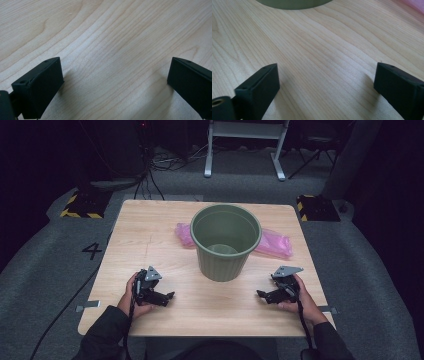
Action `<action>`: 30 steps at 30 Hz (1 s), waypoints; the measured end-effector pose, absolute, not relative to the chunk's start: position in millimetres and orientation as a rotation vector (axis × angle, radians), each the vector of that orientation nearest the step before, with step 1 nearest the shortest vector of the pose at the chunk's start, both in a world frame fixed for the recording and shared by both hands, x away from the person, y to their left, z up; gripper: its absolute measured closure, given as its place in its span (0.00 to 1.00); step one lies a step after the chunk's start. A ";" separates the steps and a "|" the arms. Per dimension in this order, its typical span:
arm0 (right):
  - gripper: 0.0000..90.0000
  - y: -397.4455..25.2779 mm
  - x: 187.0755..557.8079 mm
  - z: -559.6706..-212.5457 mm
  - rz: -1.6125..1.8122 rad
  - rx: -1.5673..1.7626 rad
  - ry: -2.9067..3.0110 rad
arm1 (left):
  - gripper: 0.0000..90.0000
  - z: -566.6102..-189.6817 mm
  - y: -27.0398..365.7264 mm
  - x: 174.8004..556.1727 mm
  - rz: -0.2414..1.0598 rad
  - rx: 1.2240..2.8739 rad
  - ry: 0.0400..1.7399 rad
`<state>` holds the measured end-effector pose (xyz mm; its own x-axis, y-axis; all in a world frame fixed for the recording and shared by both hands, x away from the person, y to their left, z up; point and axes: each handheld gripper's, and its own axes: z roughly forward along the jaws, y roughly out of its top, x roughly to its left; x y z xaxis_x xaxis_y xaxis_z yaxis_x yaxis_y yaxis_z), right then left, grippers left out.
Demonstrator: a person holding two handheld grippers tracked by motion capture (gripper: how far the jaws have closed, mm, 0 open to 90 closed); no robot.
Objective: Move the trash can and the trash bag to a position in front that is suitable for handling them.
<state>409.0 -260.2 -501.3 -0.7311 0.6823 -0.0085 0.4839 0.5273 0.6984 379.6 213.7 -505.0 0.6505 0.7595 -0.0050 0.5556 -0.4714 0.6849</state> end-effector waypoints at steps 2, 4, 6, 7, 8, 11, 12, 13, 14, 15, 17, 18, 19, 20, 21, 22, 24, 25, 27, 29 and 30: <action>0.21 -262.4 409.7 -500.6 1.041 0.960 2.488 | 0.00 -505.0 215.3 379.5 0.383 2.209 0.996; 0.18 -264.5 410.5 -499.4 1.077 0.953 2.484 | 0.00 -504.9 217.3 378.9 0.379 2.217 0.980; 0.21 -265.2 410.7 -497.0 1.086 0.940 2.470 | 0.00 -505.0 218.1 378.0 0.373 2.218 0.975; 0.21 -265.6 410.5 -494.9 1.090 0.924 2.465 | 0.00 -504.8 219.1 378.2 0.377 2.226 0.960; 0.18 -265.4 410.8 -492.2 1.096 0.922 2.464 | 0.00 -505.3 219.1 377.8 0.374 2.219 0.961; 0.18 -264.6 414.8 -481.6 1.113 0.910 2.441 | 0.00 -505.0 219.6 378.5 0.372 2.226 0.951; 0.18 -264.0 417.6 -476.7 1.127 0.898 2.439 | 0.00 -505.2 219.5 378.5 0.366 2.224 0.953; 0.18 -263.3 419.4 -473.8 1.134 0.896 2.435 | 0.00 -505.4 219.4 378.6 0.361 2.221 0.952; 0.18 -261.9 423.1 -469.8 1.147 0.882 2.433 | 0.00 -505.3 219.4 378.6 0.362 2.222 0.952; 0.18 -260.7 425.6 -467.5 1.156 0.885 2.431 | 0.00 -505.3 219.4 378.6 0.362 2.222 0.953; 0.18 -258.7 429.4 -464.8 1.173 0.882 2.429 | 0.00 -505.4 219.4 378.6 0.363 2.222 0.952; 0.18 -250.3 437.4 -459.4 1.179 0.846 2.427 | 0.00 -505.3 219.2 378.5 0.363 2.222 0.955; 0.18 -247.0 440.9 -457.8 1.189 0.834 2.430 | 0.00 -505.3 219.2 378.6 0.363 2.222 0.955; 0.18 -244.7 443.4 -457.0 1.207 0.823 2.433 | 0.00 -505.3 219.2 378.6 0.363 2.221 0.956; 0.18 -241.7 446.8 -456.3 1.213 0.808 2.441 | 0.00 -505.3 219.1 378.6 0.363 2.221 0.955; 0.18 -239.6 449.1 -456.0 1.210 0.806 2.442 | 0.00 -505.3 219.1 378.7 0.363 2.222 0.956; 0.18 -235.8 454.2 -456.3 1.218 0.783 2.468 | 0.00 -505.3 219.1 378.6 0.363 2.221 0.957; 0.18 -234.1 456.1 -456.6 1.217 0.769 2.486 | 0.00 -505.3 219.1 378.6 0.363 2.221 0.957; 0.18 -230.2 458.1 -457.0 1.204 0.716 2.506 | 0.00 -505.3 219.1 378.6 0.363 2.221 0.957; 0.18 -225.4 458.7 -457.5 1.201 0.697 2.506 | 0.00 -505.2 219.1 378.7 0.364 2.222 0.957; 0.18 -223.0 458.9 -457.9 1.202 0.689 2.511 | 0.00 -505.2 219.1 378.7 0.364 2.222 0.957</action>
<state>458.9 -223.0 -457.9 -0.8494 0.5263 -0.0394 0.2993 0.5418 0.7854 378.7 219.1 -505.2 0.6905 0.7233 -0.0119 0.5328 -0.4973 0.6847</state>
